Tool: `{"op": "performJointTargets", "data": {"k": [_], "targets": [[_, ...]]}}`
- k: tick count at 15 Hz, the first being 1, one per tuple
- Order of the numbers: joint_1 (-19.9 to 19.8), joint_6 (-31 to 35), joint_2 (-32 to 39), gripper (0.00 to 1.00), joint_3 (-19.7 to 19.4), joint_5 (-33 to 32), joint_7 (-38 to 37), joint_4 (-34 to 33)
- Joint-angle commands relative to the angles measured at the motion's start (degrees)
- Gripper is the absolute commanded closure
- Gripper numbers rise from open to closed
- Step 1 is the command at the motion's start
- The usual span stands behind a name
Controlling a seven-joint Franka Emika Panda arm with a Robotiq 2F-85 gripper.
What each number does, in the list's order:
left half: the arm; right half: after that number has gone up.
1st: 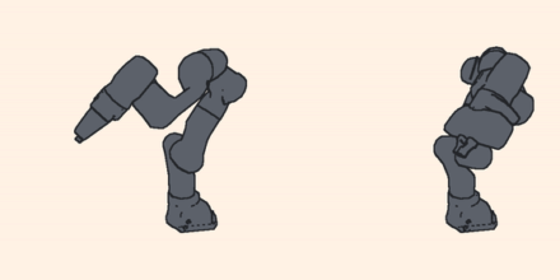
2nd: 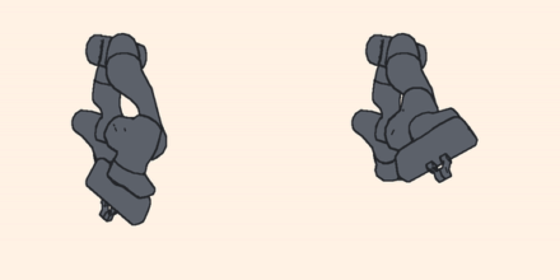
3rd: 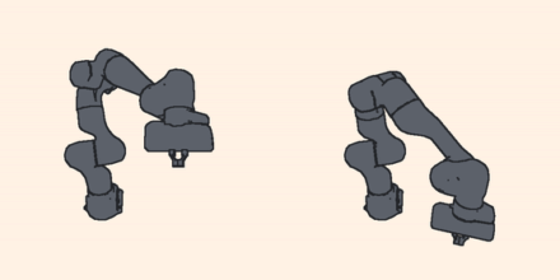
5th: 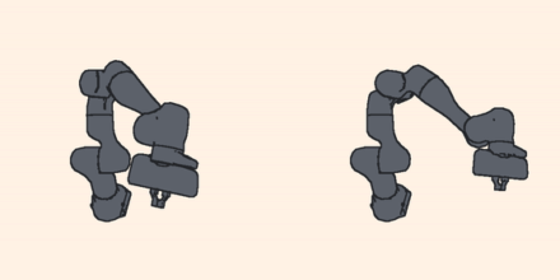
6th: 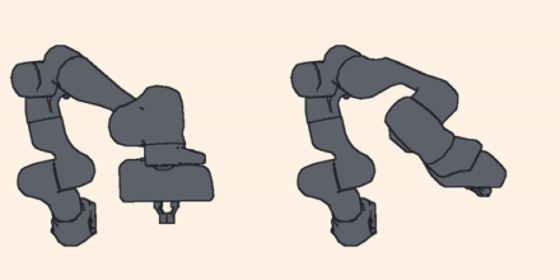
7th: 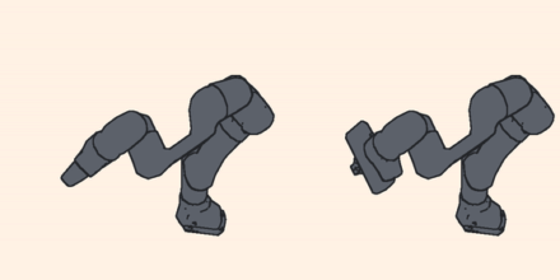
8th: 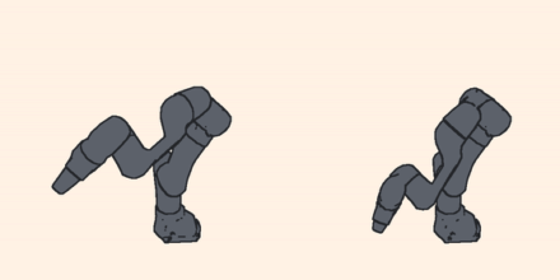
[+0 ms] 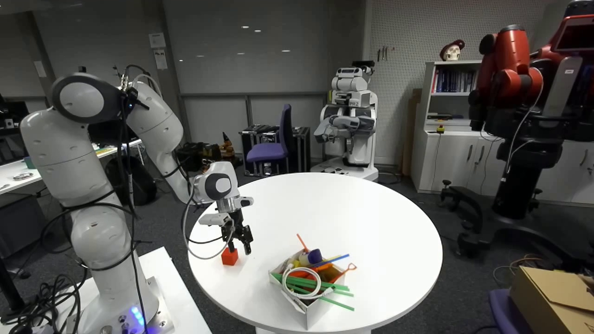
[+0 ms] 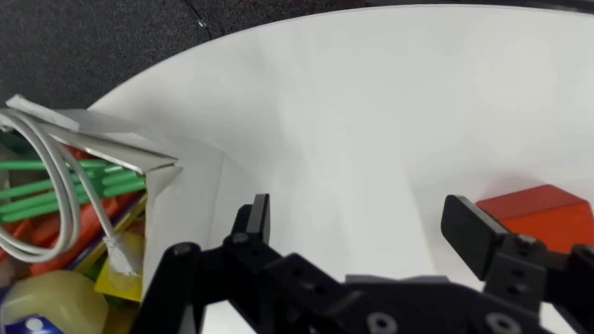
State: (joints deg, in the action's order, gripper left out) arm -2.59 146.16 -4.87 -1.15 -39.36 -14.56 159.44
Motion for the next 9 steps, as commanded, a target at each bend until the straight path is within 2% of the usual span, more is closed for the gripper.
{"op": "performJointTargets", "data": {"k": [1,3,5,9], "targets": [[1.6,2.4,-0.5,0.0,-0.2,6.8,14.8,-0.2],[2.9,3.5,0.9,0.0,0.2,14.2,23.3,-0.4],[4.3,1.8,1.7,0.0,0.6,22.7,32.4,-0.4],[5.7,-7.2,0.3,0.0,0.7,36.7,50.6,-0.9]]}}
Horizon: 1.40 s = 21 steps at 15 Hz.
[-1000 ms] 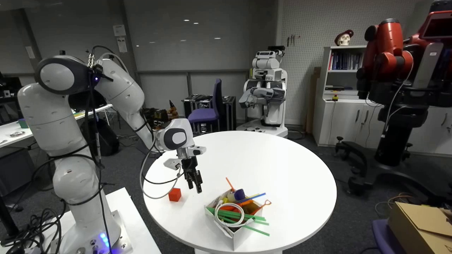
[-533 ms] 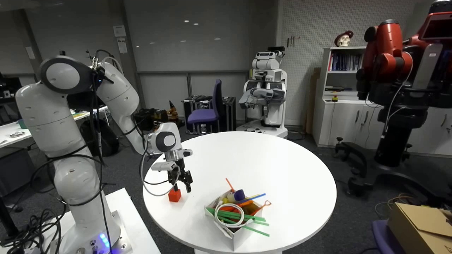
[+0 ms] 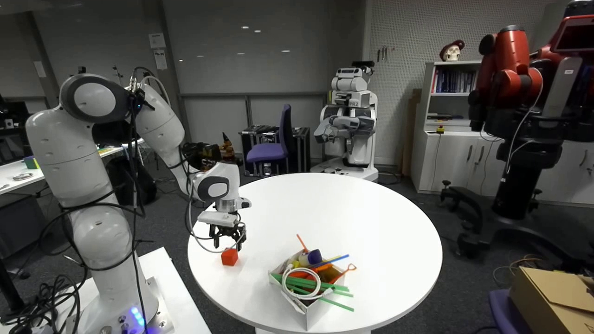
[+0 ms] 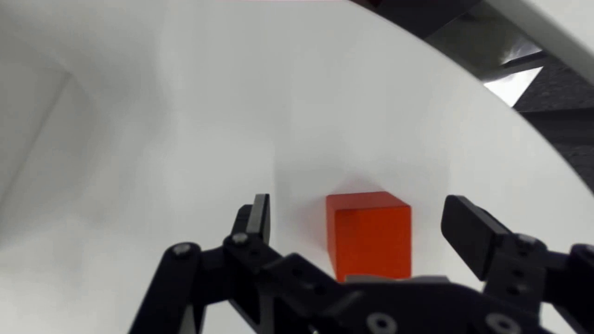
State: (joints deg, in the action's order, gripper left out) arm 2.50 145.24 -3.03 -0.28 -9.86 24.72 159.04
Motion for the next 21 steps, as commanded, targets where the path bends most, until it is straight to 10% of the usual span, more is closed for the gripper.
{"op": "performJointTargets", "data": {"k": [1,13,21], "targets": [[0.3,-8.3,-1.6,0.0,-0.5,7.7,13.8,-1.0],[0.2,11.8,5.4,0.0,1.2,-4.5,-5.3,0.6],[2.0,12.0,9.9,0.0,0.5,-14.9,-22.7,-0.7]]}}
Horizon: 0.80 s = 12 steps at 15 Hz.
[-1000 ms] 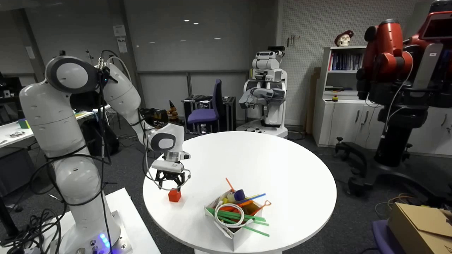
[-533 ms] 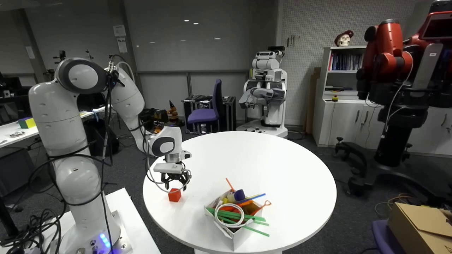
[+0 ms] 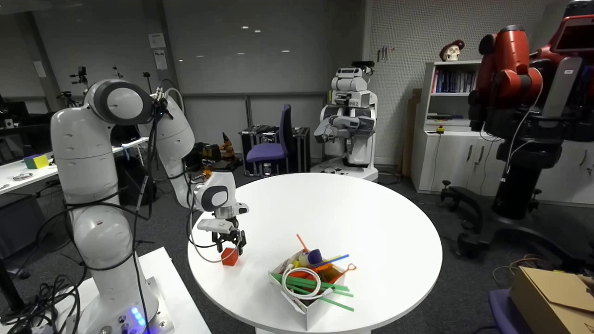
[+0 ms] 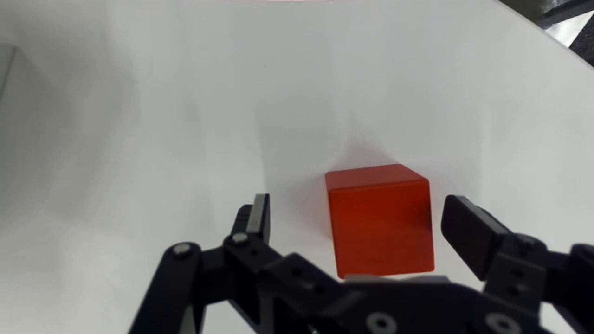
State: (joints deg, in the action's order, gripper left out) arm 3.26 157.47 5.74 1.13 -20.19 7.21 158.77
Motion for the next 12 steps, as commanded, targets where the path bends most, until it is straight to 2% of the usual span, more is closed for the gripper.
{"op": "performJointTargets", "data": {"k": [1,2,3,4,7,9,12], "targets": [[1.5,-0.5,1.5,0.02,-0.9,-5.9,-6.7,-0.6],[1.8,-0.7,2.0,0.26,-0.9,-6.8,-7.4,-0.8],[2.0,-0.8,2.4,0.27,-0.9,-7.6,-8.3,-0.9],[2.3,-0.8,2.7,0.32,-0.9,-8.2,-8.9,-0.9],[2.7,-0.2,3.4,0.55,-1.1,-10.6,-11.3,-1.2],[2.1,0.0,1.9,0.68,-0.6,-9.3,-11.3,-1.0],[0.2,-0.5,-3.7,0.68,0.1,-0.7,-7.1,0.1]]}}
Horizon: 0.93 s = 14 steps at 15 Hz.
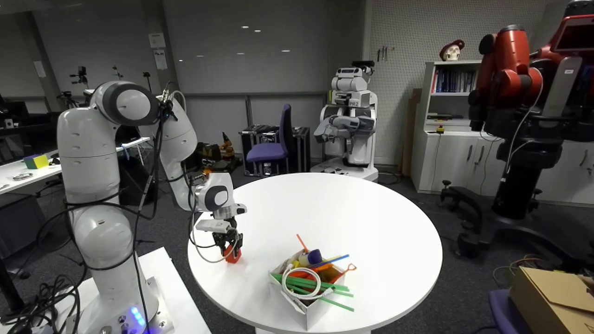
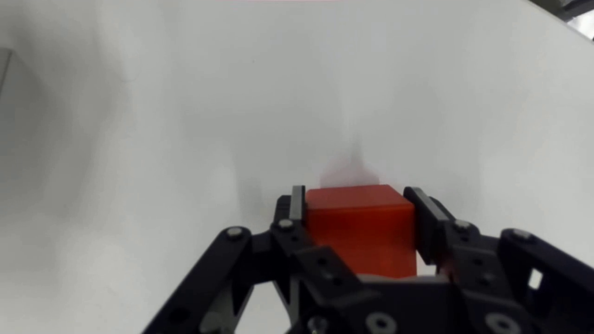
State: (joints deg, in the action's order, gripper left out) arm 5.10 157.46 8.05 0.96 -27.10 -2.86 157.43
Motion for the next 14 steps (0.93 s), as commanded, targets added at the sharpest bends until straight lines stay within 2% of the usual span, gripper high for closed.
{"op": "performJointTargets", "data": {"k": [1,4,7,9,11,14], "targets": [[-2.8,-1.2,-8.6,0.68,0.7,11.6,5.8,1.9],[-4.9,-2.5,-15.0,0.68,-0.9,25.2,13.2,0.7],[-6.7,-5.8,-20.0,0.68,-5.2,31.4,15.1,-2.9],[-9.6,-6.9,-21.4,0.68,-7.6,29.4,12.0,-6.2],[-13.2,-5.2,-21.4,0.68,-8.9,26.0,8.2,-8.4],[-20.2,-1.5,-20.4,0.68,-8.6,15.6,-0.4,-10.0]]}}
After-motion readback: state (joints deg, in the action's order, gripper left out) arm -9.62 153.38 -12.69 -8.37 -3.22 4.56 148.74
